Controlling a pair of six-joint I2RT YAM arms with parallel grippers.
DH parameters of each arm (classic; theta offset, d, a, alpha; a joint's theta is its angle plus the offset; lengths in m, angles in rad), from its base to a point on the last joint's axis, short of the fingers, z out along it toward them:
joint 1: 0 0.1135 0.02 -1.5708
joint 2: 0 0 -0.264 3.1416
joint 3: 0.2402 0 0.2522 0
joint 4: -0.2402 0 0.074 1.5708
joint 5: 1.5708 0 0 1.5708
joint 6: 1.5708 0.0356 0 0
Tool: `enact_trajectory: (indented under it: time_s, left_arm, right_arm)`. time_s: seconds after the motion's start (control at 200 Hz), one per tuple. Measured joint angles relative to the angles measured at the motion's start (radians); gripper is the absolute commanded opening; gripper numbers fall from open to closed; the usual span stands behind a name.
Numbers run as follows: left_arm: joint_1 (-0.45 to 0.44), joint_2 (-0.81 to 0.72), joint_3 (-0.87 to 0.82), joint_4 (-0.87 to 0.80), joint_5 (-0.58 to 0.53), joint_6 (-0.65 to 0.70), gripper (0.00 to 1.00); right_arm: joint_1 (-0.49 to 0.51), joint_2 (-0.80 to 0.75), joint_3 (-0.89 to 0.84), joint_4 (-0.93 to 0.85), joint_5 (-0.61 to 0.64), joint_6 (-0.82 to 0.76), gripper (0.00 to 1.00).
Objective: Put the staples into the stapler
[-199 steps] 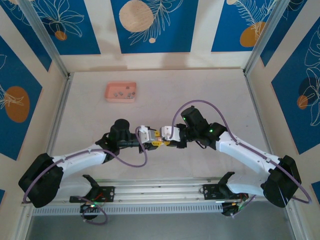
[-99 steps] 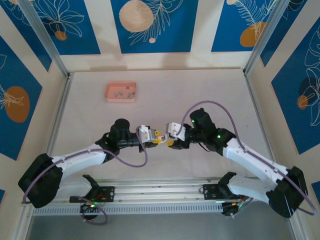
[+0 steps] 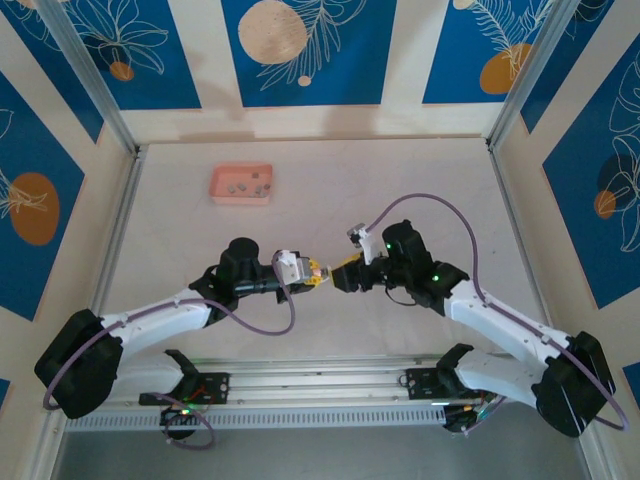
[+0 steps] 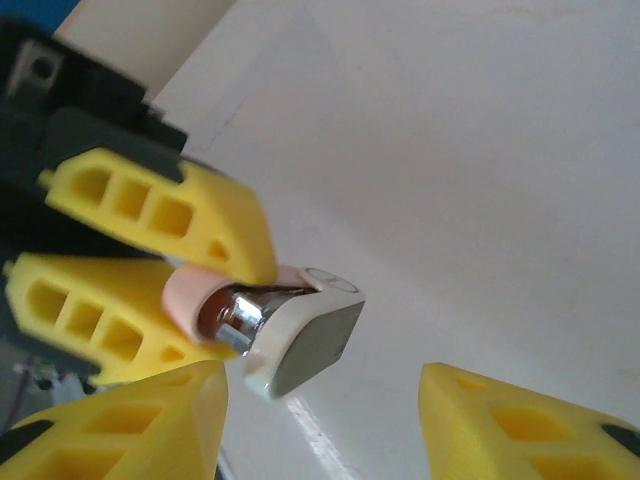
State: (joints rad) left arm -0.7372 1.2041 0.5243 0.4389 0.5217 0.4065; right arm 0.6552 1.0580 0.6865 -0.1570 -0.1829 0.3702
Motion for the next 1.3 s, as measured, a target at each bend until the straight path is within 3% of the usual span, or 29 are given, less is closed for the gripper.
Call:
enact_trajectory:
  time_s: [0.175,0.58,1.3]
  left_arm:
    - [0.0,0.0,0.0,-0.006,0.0,0.012,0.1]
    - [0.0,-0.006,0.0,-0.005,0.0,0.008,0.09]
    - [0.0,-0.008,0.0,0.111,0.01,-0.069,0.1]
  right_arm:
    - [-0.012,0.039,0.018,-0.01,-0.031,0.108,0.49]
    - [-0.08,0.06,-0.006,-0.003,-0.072,0.196,0.44]
    - [-0.131,0.15,-0.113,0.122,-0.111,0.317,0.45]
